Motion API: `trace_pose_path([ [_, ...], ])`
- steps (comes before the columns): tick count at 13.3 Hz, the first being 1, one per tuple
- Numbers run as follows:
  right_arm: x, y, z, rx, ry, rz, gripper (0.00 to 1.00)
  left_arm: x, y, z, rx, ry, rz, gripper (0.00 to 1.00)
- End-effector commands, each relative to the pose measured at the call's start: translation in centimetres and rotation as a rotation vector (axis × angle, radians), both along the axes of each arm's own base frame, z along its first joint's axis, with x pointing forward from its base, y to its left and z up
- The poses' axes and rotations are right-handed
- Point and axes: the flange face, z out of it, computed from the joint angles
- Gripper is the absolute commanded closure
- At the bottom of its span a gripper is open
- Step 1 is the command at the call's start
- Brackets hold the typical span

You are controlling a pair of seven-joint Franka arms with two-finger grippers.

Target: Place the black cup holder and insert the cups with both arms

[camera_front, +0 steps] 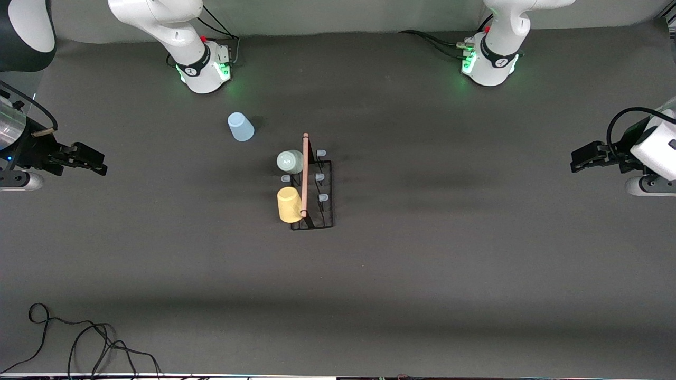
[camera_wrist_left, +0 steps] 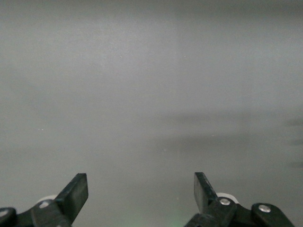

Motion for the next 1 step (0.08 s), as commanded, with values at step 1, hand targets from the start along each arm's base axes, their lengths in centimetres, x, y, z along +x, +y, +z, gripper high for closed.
trace_pose_path([
  [1,-0.29,0.11,0.36,-0.007,-0.003,0.018,0.00,-0.21,-0.02,0.02,0.010,-0.007,0.013,0.00],
])
